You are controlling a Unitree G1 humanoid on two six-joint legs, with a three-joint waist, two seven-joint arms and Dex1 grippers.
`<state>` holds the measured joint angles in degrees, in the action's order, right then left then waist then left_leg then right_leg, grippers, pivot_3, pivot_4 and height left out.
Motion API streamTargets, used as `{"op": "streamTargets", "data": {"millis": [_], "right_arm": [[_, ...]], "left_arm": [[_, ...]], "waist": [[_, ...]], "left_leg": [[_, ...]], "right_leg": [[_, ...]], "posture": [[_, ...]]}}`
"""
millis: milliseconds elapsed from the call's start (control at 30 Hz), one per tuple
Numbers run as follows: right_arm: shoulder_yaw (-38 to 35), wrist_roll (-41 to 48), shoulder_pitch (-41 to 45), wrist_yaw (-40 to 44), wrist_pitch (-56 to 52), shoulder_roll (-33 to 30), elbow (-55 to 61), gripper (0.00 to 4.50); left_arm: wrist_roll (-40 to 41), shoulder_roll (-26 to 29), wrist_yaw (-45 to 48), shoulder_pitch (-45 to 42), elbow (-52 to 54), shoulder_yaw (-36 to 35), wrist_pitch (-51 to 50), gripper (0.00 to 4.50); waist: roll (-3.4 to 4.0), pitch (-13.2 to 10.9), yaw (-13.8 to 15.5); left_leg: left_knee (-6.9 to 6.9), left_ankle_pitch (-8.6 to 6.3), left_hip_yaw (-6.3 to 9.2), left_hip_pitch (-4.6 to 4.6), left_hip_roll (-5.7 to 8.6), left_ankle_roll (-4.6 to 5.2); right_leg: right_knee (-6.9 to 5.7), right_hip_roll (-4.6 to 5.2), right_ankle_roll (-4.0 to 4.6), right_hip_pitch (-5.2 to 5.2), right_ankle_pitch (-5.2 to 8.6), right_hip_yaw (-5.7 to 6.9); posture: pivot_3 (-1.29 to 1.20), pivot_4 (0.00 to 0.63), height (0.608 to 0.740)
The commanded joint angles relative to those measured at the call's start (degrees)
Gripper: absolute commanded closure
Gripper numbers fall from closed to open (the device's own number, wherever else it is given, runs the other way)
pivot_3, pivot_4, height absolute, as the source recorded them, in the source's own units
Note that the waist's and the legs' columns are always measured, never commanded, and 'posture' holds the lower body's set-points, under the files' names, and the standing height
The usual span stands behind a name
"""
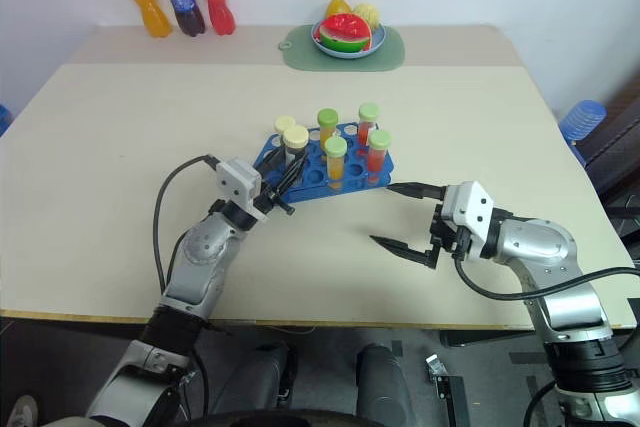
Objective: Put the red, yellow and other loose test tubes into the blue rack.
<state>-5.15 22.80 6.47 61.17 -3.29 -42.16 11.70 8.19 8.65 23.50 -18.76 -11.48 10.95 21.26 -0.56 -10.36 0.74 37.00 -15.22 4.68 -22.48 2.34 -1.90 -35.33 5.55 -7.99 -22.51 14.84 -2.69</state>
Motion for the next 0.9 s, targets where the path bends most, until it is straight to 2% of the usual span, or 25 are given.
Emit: {"op": "streamTargets", "data": {"millis": [33,233,333,467,567,633,800,900], "right_arm": [[-1.32,0.75,-0.24,-0.33,0.21,-0.37,2.32,0.00],[-0.91,0.50,-0.07,-0.82,0.54,0.29,2.13,0.00],[-0.57,0.41,-0.04,-1.08,0.63,0.66,2.13,0.00],[-0.29,0.47,0.31,-1.43,0.55,1.34,1.42,0.00],[-0.03,0.44,0.56,-1.95,0.23,1.91,0.96,0.00],[0.19,0.22,0.60,-2.41,-0.02,2.40,0.60,0.00],[0.47,-1.56,-0.54,-5.69,0.32,4.87,-1.08,0.00],[-0.37,-1.47,-1.63,-7.39,-0.23,6.08,-1.78,0.00]], "left_arm": [[-0.54,-1.27,1.25,0.46,-4.76,-0.39,2.47,3.69],[-1.92,-1.78,1.93,0.27,-9.55,-1.16,4.25,3.69],[2.74,-2.13,7.01,0.94,-9.23,-1.73,4.14,3.69],[2.02,-2.68,5.45,1.01,-8.16,-3.22,4.22,1.79],[3.41,-2.21,6.32,2.01,-4.54,-3.44,0.59,0.30],[9.39,-1.03,11.21,4.10,1.20,-2.85,-5.69,0.30],[8.92,5.15,9.94,10.43,12.81,-6.88,-10.53,0.30],[11.51,8.63,11.58,15.07,17.93,-9.98,-10.98,0.30]], "waist": [[0.00,0.00,-0.03],[0.01,0.01,-0.02],[0.03,0.03,-0.03],[0.03,0.03,-0.04],[0.02,0.03,-0.05],[0.03,0.03,-0.22],[0.04,0.03,-0.48],[0.05,0.03,-0.46]], "left_leg": [[0.00,0.00,0.00,0.00,0.00,0.00],[0.03,0.00,0.00,0.01,0.00,0.00],[0.03,0.00,0.01,0.02,0.00,0.01],[0.03,-0.01,0.01,0.02,0.00,0.01],[0.03,0.00,0.02,0.02,0.00,0.01],[0.03,-0.01,0.02,0.02,-0.01,0.01],[0.01,-0.01,0.15,0.02,-0.06,0.03],[0.00,-0.02,0.15,0.04,-0.08,0.03]], "right_leg": [[-0.01,0.00,0.00,-0.01,0.00,0.00],[-0.02,0.00,-0.03,0.02,-0.01,0.01],[-0.03,0.00,-0.03,0.02,-0.02,0.01],[-0.03,0.00,-0.03,0.01,-0.02,0.01],[-0.06,-0.01,-0.03,0.00,-0.02,0.01],[-0.07,-0.01,-0.03,0.00,-0.02,0.01],[-0.14,-0.02,-0.03,-0.07,-0.01,0.00],[-0.15,-0.02,-0.03,-0.08,-0.01,-0.02]], "posture": [[0.00,0.150,0.740],[0.00,0.150,0.740],[0.00,0.150,0.740],[0.00,0.150,0.740],[0.00,0.150,0.740],[0.00,0.150,0.740],[0.00,0.150,0.740],[0.00,0.150,0.740]]}}
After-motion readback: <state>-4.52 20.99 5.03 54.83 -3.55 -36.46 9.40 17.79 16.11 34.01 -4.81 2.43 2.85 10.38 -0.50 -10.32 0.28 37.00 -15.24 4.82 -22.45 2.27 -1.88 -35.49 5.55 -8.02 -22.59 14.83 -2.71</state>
